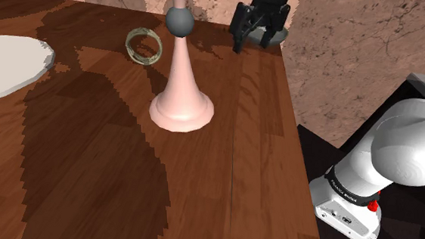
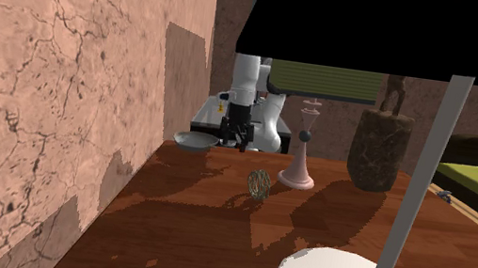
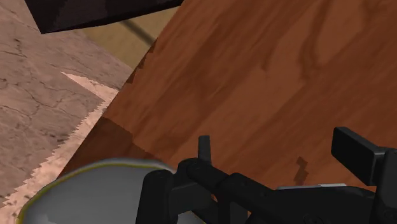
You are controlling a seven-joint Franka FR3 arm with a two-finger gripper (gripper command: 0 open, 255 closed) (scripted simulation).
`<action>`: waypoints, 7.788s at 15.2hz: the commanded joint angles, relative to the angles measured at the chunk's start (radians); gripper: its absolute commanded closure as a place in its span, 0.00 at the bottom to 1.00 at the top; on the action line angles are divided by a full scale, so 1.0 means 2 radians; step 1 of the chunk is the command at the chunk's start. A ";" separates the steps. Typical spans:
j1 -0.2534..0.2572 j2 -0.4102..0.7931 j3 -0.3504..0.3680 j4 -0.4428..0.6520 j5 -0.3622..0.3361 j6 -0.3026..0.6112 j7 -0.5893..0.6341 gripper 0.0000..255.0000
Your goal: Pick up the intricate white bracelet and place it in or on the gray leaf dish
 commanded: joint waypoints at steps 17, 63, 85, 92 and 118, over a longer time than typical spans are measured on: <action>-0.008 0.177 0.156 0.147 -0.056 0.151 0.199 0.00; -0.014 0.212 0.158 0.297 -0.072 0.032 0.198 1.00; -0.040 -0.031 -0.083 0.069 -0.011 0.010 -0.081 1.00; -0.052 -0.055 -0.132 0.040 -0.025 0.010 -0.134 1.00; -0.054 -0.080 -0.134 -0.013 -0.026 0.039 -0.140 0.00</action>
